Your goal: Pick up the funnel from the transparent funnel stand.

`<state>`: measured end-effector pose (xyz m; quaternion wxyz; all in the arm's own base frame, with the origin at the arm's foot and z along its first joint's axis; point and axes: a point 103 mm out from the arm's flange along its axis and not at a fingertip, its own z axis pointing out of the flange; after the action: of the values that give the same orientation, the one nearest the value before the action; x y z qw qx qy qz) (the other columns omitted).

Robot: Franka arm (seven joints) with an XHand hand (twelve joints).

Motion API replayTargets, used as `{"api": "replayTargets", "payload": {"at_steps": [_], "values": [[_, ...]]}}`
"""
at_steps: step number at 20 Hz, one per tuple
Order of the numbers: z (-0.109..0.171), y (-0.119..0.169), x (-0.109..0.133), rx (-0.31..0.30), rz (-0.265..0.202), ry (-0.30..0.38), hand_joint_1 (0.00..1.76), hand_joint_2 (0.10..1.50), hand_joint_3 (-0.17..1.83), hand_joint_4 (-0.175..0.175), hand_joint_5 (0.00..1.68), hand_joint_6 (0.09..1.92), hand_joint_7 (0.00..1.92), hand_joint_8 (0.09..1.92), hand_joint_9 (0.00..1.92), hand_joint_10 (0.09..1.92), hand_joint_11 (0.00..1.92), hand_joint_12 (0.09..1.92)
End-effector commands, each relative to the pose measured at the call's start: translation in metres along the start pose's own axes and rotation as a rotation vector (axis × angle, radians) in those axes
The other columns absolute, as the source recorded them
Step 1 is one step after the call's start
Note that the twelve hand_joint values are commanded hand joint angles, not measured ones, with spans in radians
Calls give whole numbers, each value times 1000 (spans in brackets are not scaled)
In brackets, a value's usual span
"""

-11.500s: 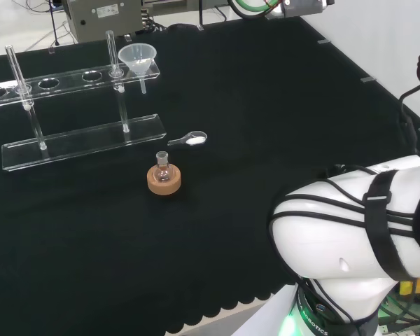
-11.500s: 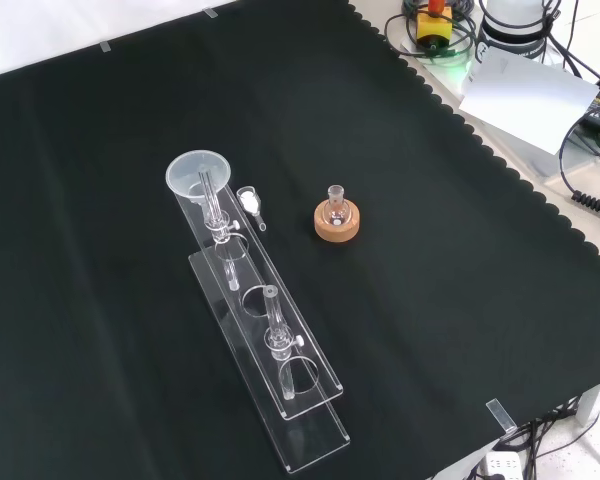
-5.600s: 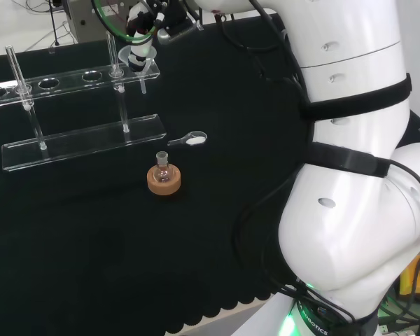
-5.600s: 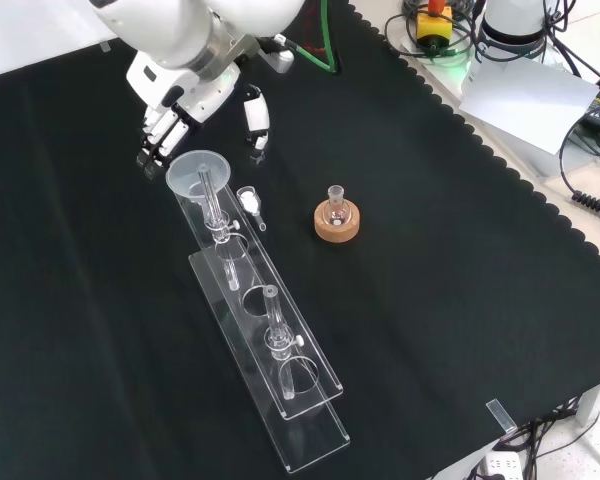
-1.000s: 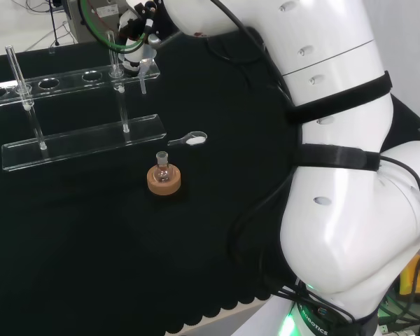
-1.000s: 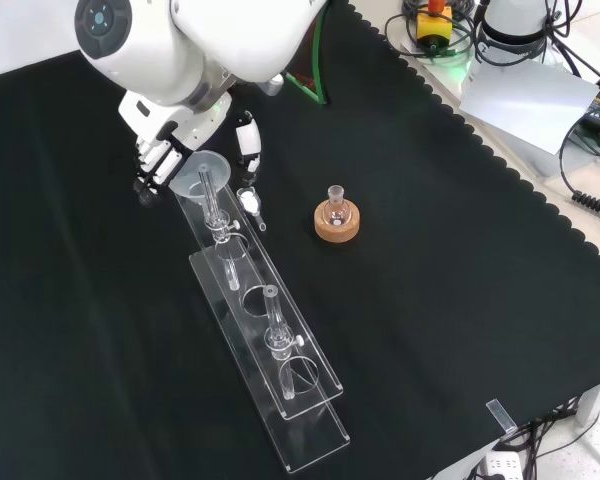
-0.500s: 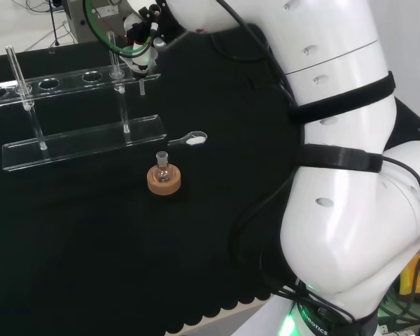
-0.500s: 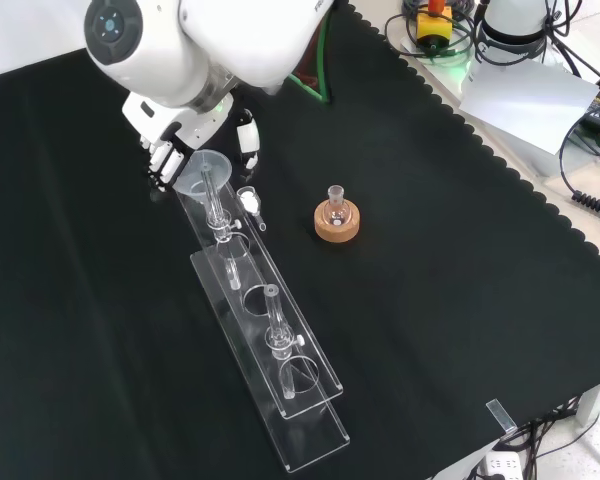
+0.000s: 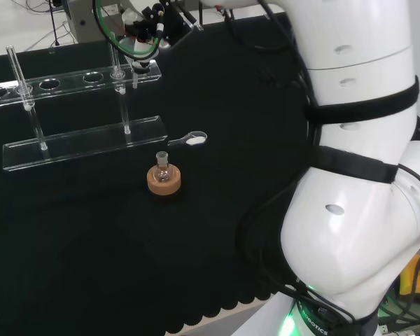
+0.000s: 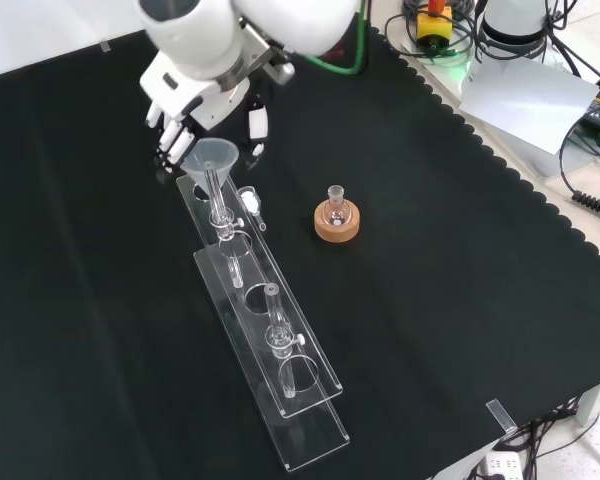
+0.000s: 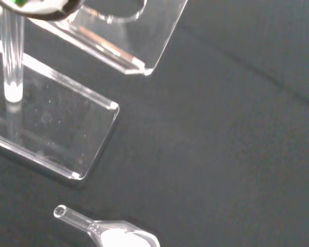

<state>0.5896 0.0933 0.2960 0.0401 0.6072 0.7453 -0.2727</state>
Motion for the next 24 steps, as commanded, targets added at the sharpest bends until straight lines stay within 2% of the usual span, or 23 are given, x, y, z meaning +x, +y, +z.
{"api": "replayTargets", "payload": {"at_steps": [1,11,16,21,22,23,24], "values": [[-61,-17,-7,-101,41,-79,841,726,702,54,757,628,770,486,1079,303,729,1233],[-85,-80,-33,-62,115,-135,833,707,713,50,713,661,744,490,1093,296,707,1241],[-90,-118,-38,-59,155,-149,834,700,717,50,708,667,744,493,1111,301,705,1243],[-82,-155,-40,-42,189,-156,834,692,724,50,701,674,745,497,1123,303,703,1244],[-90,-149,-34,-21,182,-162,834,691,727,51,700,676,746,498,1125,303,702,1244],[-85,-151,-41,-14,185,-163,834,689,729,51,699,678,746,499,1126,302,702,1245],[-65,-162,-64,-13,176,-173,834,688,731,51,698,680,746,500,1128,302,701,1245]]}}
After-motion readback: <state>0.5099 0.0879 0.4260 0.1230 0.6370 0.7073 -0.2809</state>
